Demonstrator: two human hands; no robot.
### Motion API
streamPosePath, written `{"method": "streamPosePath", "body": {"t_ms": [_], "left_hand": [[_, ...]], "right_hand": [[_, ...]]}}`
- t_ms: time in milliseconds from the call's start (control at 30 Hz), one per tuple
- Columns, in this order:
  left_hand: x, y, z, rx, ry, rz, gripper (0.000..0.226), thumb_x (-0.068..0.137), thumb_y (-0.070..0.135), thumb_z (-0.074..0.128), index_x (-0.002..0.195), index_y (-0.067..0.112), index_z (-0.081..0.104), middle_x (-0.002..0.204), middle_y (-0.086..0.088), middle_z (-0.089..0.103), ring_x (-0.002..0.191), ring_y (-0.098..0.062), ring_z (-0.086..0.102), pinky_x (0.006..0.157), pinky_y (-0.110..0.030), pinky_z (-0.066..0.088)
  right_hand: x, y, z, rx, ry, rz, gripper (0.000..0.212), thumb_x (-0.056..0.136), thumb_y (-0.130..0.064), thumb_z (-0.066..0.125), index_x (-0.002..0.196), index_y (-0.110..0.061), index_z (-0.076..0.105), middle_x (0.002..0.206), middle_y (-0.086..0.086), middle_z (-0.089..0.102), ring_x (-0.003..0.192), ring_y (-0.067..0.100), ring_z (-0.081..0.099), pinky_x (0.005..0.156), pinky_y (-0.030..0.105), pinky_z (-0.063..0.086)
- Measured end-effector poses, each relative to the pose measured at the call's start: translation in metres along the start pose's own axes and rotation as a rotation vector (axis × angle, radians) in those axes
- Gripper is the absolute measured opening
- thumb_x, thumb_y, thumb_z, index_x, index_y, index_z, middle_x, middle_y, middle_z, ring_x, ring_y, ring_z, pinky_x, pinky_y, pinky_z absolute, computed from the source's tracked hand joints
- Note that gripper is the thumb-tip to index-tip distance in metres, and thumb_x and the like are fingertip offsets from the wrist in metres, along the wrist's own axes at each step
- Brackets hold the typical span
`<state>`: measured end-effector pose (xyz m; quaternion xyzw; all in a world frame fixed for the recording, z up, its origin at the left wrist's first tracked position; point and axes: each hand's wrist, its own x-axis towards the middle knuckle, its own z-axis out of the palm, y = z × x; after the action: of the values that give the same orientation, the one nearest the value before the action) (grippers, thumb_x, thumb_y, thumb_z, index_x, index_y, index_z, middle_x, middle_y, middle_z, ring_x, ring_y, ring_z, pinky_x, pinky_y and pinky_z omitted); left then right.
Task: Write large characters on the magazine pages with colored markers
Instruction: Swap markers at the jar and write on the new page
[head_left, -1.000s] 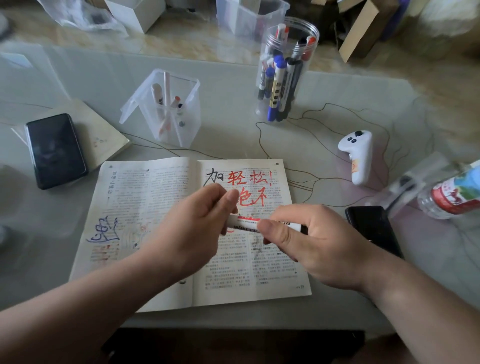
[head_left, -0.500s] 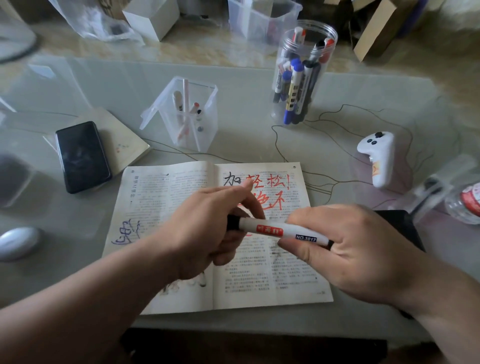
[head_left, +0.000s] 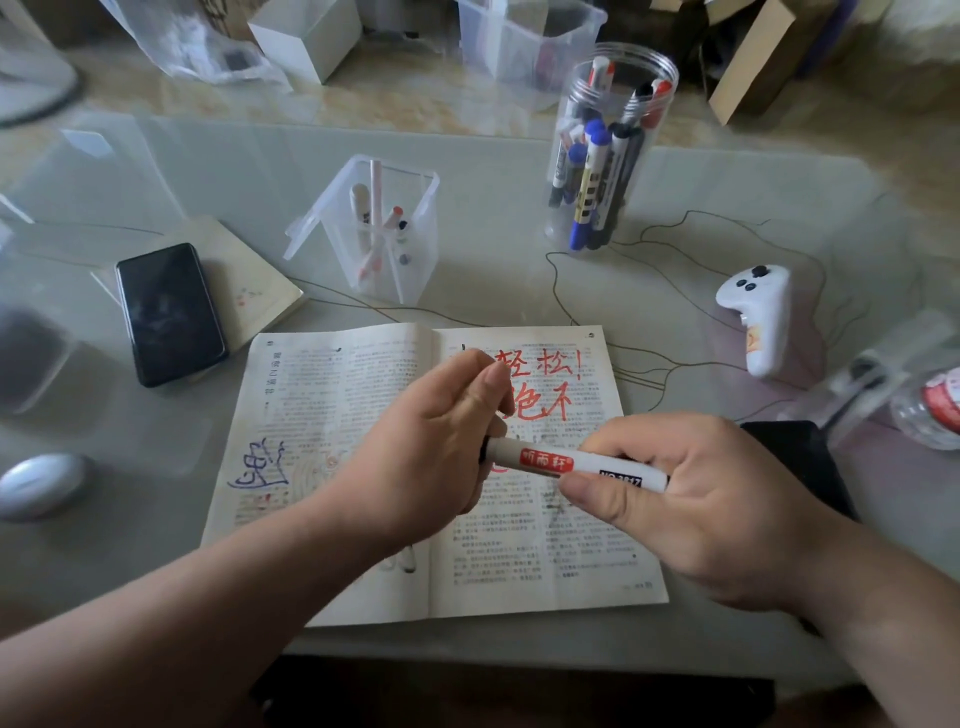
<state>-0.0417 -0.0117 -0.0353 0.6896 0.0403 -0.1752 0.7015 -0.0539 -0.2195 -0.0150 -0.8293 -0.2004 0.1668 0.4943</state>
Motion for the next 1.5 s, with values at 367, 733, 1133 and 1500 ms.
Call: {"method": "streamPosePath", "body": {"t_ms": [367, 733, 1133, 1500], "left_hand": [[-0.005, -0.003, -0.005, 0.828, 0.131, 0.444, 0.007, 0.089, 0.034, 0.067, 0.095, 0.03, 0.067, 0.088, 0.017, 0.056, 0.074, -0.01, 0.055, 0.061, -0.016, 0.042], [-0.023, 0.022, 0.023, 0.784, 0.081, 0.472, 0.012, 0.085, 0.021, 0.076, 0.084, 0.033, 0.073, 0.075, 0.03, 0.064, 0.061, -0.005, 0.06, 0.055, -0.012, 0.042], [-0.055, 0.127, 0.199, 0.925, -0.158, 0.65, 0.004, 0.087, 0.041, 0.07, 0.085, 0.038, 0.068, 0.074, 0.019, 0.066, 0.073, 0.005, 0.061, 0.056, -0.015, 0.049], [-0.2, 0.036, 0.481, 0.802, -0.956, 0.749, 0.015, 0.084, 0.021, 0.066, 0.083, 0.035, 0.069, 0.074, 0.027, 0.064, 0.071, 0.011, 0.059, 0.056, -0.004, 0.041]], "right_hand": [[0.011, 0.006, 0.0, 0.117, 0.294, 0.056, 0.008, 0.087, -0.012, 0.076, 0.081, -0.011, 0.072, 0.072, -0.005, 0.076, 0.063, 0.018, 0.065, 0.063, 0.029, 0.049], [0.005, -0.014, 0.005, 0.137, 0.31, -0.066, 0.005, 0.09, -0.015, 0.076, 0.087, -0.014, 0.071, 0.067, 0.007, 0.072, 0.06, 0.016, 0.066, 0.06, 0.03, 0.051], [-0.183, -0.06, -0.118, -0.221, 0.869, 0.018, 0.014, 0.083, -0.024, 0.08, 0.074, -0.023, 0.068, 0.066, -0.009, 0.068, 0.057, 0.006, 0.056, 0.055, 0.026, 0.042], [-0.523, -0.053, -0.091, -0.402, 1.493, 0.7, 0.014, 0.081, -0.028, 0.078, 0.075, -0.02, 0.068, 0.062, -0.007, 0.063, 0.052, 0.006, 0.053, 0.052, 0.023, 0.039]]}}
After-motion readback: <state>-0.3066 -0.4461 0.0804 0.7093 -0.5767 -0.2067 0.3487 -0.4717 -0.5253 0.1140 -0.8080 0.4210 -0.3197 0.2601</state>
